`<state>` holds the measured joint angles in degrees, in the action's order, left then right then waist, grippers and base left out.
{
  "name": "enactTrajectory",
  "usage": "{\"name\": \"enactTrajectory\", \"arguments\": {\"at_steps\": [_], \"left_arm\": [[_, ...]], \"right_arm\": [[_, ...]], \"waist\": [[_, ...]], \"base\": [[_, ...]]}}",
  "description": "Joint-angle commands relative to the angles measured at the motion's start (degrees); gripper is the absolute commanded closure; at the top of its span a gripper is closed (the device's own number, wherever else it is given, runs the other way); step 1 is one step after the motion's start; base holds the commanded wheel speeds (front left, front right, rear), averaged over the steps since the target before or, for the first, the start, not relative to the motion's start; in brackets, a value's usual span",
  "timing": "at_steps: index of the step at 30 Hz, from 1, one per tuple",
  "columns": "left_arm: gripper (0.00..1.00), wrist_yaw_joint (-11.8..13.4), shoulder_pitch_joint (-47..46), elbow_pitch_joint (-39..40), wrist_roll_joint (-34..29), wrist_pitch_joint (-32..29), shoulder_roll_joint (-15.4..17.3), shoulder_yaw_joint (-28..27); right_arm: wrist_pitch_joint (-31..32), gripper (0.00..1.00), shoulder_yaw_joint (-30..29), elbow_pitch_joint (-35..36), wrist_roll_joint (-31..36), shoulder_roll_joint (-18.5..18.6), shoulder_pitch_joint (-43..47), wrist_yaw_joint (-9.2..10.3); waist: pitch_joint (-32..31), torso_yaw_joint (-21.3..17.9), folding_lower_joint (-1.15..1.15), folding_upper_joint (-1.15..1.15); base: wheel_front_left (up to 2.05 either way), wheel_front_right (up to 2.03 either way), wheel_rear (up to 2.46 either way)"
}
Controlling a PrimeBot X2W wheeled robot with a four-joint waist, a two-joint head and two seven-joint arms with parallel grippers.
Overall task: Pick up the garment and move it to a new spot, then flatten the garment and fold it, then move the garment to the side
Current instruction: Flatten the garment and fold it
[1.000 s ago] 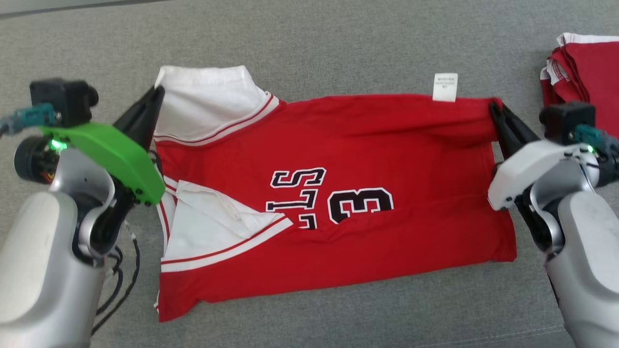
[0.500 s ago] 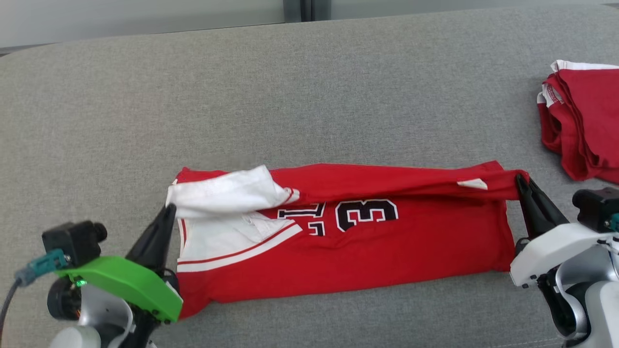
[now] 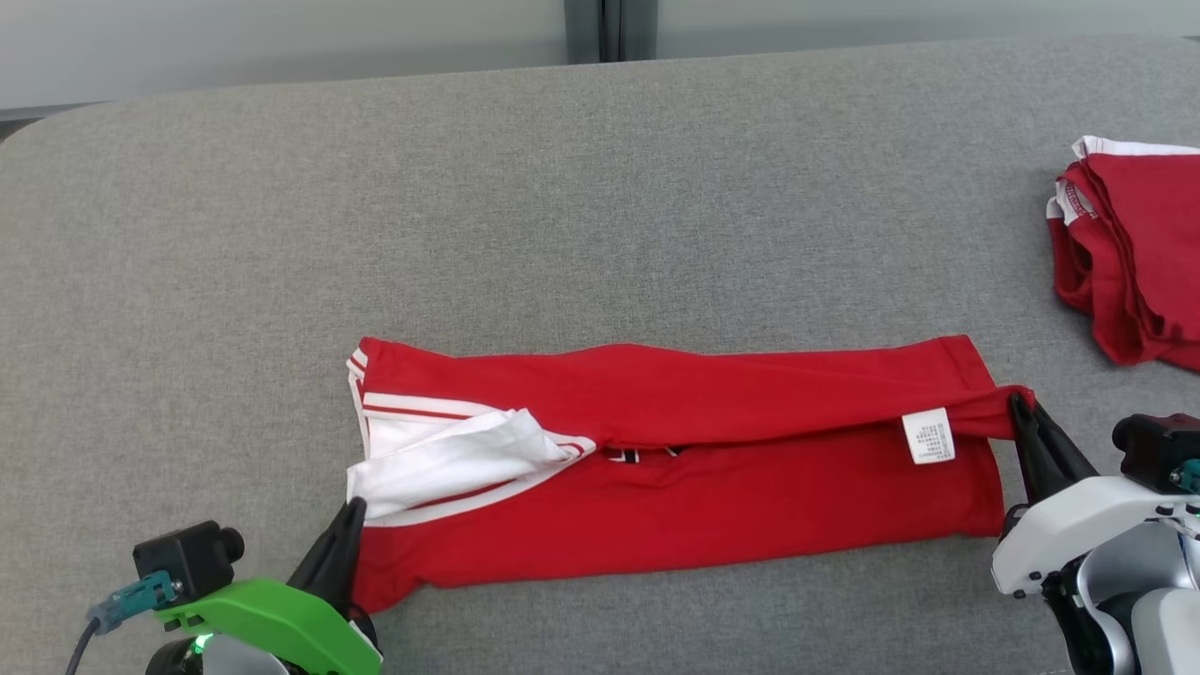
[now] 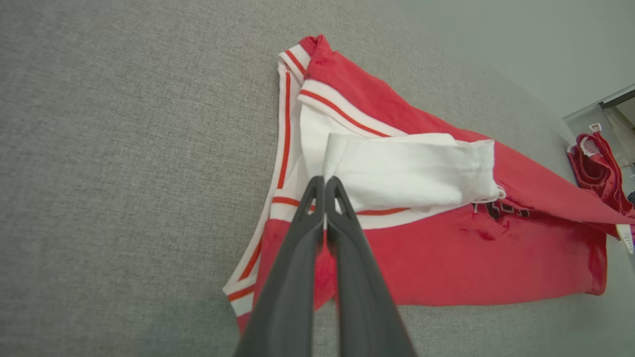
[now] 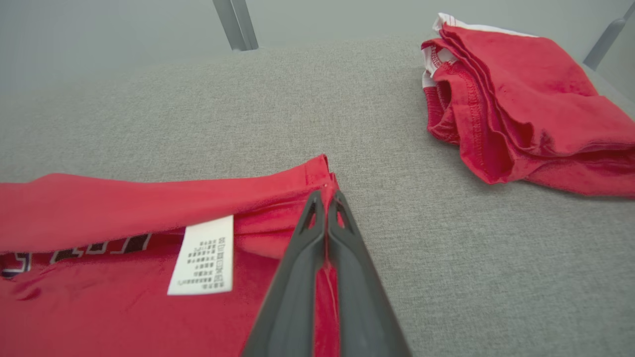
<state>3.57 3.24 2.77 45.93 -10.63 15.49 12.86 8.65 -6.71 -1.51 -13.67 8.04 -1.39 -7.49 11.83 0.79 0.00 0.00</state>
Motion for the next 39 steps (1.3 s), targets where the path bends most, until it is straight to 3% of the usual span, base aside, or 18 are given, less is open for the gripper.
{"name": "enactTrajectory", "arguments": {"at_steps": [1, 2, 3, 4, 5, 6, 13, 18, 23, 39], "left_arm": [[0.42, -0.35, 0.82, -0.57, -0.03, 0.61, -0.05, -0.01], [0.00, -0.49, 0.89, -0.94, -0.17, 0.90, -0.18, 0.09], [0.00, -0.47, 1.01, -1.15, -0.03, 1.44, -0.51, -0.03], [0.00, -0.26, 1.12, -1.35, -0.08, 2.02, -0.79, -0.28], [0.00, 0.16, 1.18, -1.46, -0.59, 2.68, -0.69, -0.60], [0.00, 0.62, 1.28, -1.52, -1.32, 3.55, -0.38, -1.01], [0.00, 3.54, 0.30, -0.21, -5.22, 12.15, -1.02, -4.43], [0.00, 4.96, -1.15, -1.85, -9.01, 15.46, -1.69, -2.99], [0.00, 5.98, -2.94, -4.11, -11.31, 17.14, -2.82, -1.36], [0.00, 6.47, -7.33, -7.39, -12.77, 19.98, -2.73, -1.11]], "right_arm": [[-0.52, 1.00, -0.17, -0.37, 0.06, -0.14, 0.50, 0.00], [-0.69, 0.76, -0.18, -0.94, 0.01, -0.33, 0.69, 0.00], [-0.83, 0.58, -0.17, -1.29, -0.05, -0.48, 0.85, 0.00], [-1.05, 0.47, -0.30, -1.72, -0.12, -0.65, 1.00, 0.00], [-1.26, 0.06, -0.41, -2.07, -0.12, -0.74, 1.17, 0.00], [-1.51, 0.00, -0.55, -2.49, -0.14, -0.86, 1.46, 0.00], [-3.67, 0.00, -4.17, -2.78, -0.91, -2.21, 4.32, 0.00], [-3.23, 0.00, -6.53, -1.91, -0.68, -2.67, 5.02, 0.00], [0.08, 0.00, -5.13, -3.30, -1.50, -2.59, 1.72, 0.00], [12.28, 0.00, 0.12, -25.39, 0.78, 2.12, -9.52, 0.00]], "waist": [[-0.21, -0.02, 0.00, 0.00], [-0.33, -0.05, 0.00, 0.00], [-0.47, -0.05, 0.00, 0.00], [-0.66, -0.03, 0.00, 0.00], [-0.85, 0.00, 0.00, 0.00], [-1.11, 0.04, 0.00, 0.00], [-3.42, 0.56, 0.00, 0.00], [-4.69, 0.44, 0.00, 0.00], [-5.22, 0.58, 0.00, 0.00], [-4.55, 4.59, 0.00, 0.00]], "base": [[0.00, 0.00, 0.00], [0.00, 0.00, 0.00], [0.00, 0.00, 0.00], [0.00, 0.00, 0.00], [0.00, 0.00, 0.00], [0.00, 0.00, 0.00], [0.00, 0.00, 0.00], [0.00, 0.00, 0.00], [0.00, 0.00, 0.00], [0.00, 0.00, 0.00]]}}
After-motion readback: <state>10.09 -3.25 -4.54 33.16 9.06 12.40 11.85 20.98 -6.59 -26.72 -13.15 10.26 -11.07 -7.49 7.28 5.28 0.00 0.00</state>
